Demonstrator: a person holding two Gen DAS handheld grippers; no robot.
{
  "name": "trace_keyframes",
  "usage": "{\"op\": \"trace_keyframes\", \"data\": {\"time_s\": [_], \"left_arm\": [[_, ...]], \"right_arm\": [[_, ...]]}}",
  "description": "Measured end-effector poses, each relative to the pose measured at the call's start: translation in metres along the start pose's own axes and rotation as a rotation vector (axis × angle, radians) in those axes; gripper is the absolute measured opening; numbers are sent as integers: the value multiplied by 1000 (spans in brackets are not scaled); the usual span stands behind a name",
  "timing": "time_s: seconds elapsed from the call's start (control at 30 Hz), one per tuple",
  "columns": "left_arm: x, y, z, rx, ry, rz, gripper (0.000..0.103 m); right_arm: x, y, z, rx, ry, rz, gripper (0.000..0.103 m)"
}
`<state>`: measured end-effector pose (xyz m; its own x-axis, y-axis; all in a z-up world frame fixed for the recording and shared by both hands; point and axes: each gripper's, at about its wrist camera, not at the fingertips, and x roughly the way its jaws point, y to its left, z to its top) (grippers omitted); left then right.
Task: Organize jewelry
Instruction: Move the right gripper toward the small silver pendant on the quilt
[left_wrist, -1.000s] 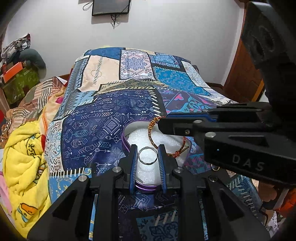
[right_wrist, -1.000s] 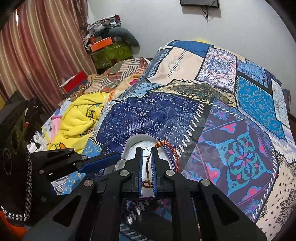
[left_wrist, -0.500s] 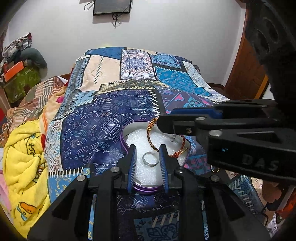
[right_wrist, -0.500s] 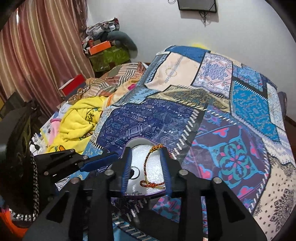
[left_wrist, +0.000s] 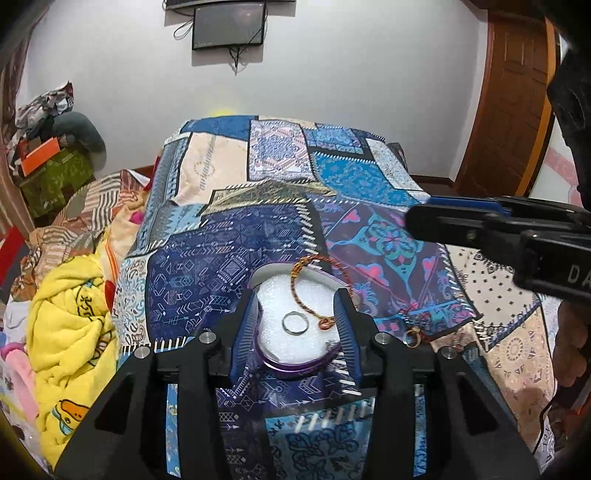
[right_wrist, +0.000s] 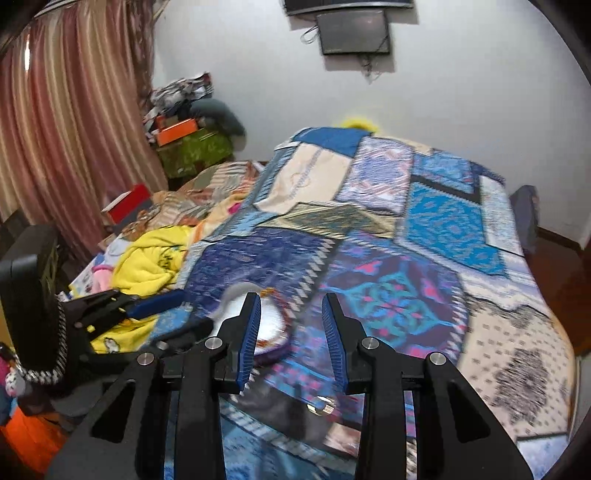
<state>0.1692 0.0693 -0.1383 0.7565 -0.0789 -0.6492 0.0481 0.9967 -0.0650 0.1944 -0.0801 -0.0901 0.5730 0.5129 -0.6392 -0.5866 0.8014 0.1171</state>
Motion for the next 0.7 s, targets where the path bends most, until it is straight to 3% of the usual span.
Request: {"op": "trace_keyframes", "data": {"time_s": [0.13, 0.37, 0.57, 0.7], "left_arm": [[-6, -13, 3, 17, -4, -18, 49], [1, -47, -2, 54, 35, -103, 49], [30, -74, -18, 73, 125, -174, 49], [50, -81, -30, 86, 186, -187, 48]], "right_arm": [[-17, -20, -10, 22, -2, -69, 31], [-30, -51, -35, 66, 39, -148, 32], [-24, -68, -66, 90, 123, -147, 32], [-11, -67, -84, 101, 189, -99, 32]]}}
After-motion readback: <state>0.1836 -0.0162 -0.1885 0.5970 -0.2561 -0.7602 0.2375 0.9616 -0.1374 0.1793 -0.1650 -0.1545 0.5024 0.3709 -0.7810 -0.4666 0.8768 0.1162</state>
